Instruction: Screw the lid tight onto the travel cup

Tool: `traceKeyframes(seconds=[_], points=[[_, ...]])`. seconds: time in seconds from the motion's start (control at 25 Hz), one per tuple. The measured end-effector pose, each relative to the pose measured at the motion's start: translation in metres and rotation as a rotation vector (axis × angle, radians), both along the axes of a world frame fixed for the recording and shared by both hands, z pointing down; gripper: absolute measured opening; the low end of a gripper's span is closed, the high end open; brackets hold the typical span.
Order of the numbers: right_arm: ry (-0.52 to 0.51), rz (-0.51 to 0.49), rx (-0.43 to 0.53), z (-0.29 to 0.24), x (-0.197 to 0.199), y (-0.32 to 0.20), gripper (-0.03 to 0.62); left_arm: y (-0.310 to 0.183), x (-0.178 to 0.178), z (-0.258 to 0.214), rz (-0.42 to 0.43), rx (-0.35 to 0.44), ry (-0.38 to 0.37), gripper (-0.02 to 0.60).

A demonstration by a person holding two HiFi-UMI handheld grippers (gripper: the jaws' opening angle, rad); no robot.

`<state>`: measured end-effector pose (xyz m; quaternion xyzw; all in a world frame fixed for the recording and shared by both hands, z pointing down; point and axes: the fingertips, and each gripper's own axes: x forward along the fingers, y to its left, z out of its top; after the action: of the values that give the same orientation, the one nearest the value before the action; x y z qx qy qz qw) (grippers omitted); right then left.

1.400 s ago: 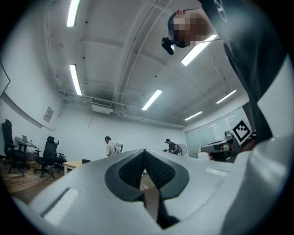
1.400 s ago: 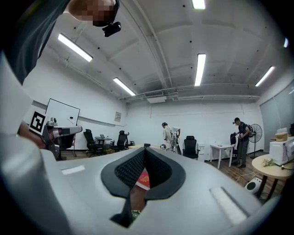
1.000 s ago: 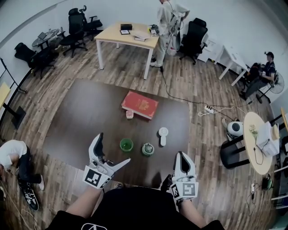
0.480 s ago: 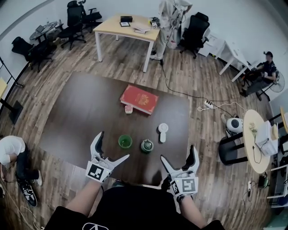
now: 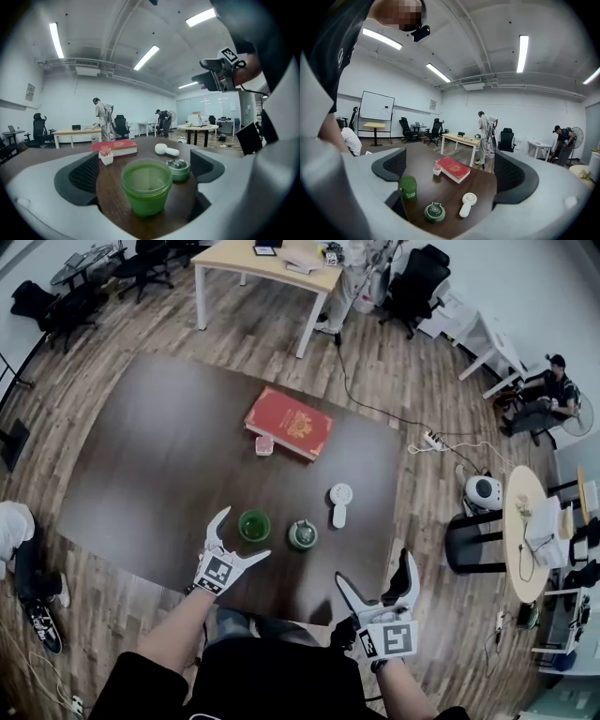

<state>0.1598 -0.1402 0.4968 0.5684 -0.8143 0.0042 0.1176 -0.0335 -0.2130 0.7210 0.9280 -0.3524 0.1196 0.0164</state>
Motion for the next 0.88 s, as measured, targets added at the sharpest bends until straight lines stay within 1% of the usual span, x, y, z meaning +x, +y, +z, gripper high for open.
traceKeyframes(seconds=[0.2, 0.32, 0.4, 0.44, 0.52, 0.64, 0.72, 0.76, 0.88], points=[[0.006, 0.0, -0.054, 0.027, 0.0, -0.01, 0.598, -0.018, 0.014, 0.057, 0.005, -0.07, -0.02, 0.586], [0.001, -0.005, -0.08, 0.043, -0.001, -0.017, 0.598, -0.025, 0.021, 0.077, 0.026, -0.074, -0.036, 0.58], [-0.005, -0.006, -0.096, 0.056, -0.002, -0.023, 0.598, -0.03, 0.027, 0.084, 0.038, -0.07, -0.043, 0.568], [-0.009, -0.004, -0.104, 0.063, -0.002, -0.025, 0.598, -0.032, 0.03, 0.089, 0.042, -0.073, -0.047, 0.554], [-0.028, -0.001, -0.129, 0.079, -0.002, -0.03, 0.597, -0.033, 0.033, 0.099, 0.042, -0.086, -0.056, 0.548], [-0.038, 0.002, -0.179, 0.109, -0.004, -0.035, 0.597, -0.038, 0.037, 0.099, 0.043, -0.066, -0.057, 0.501], [-0.038, 0.001, -0.214, 0.132, -0.007, -0.041, 0.597, -0.042, 0.039, 0.097, 0.048, -0.055, -0.057, 0.434], [-0.04, 0.002, -0.232, 0.144, -0.009, -0.044, 0.597, -0.044, 0.04, 0.097, 0.05, -0.053, -0.057, 0.417], [-0.037, 0.006, -0.296, 0.187, -0.014, -0.056, 0.597, -0.048, 0.044, 0.095, 0.056, -0.057, -0.053, 0.416]])
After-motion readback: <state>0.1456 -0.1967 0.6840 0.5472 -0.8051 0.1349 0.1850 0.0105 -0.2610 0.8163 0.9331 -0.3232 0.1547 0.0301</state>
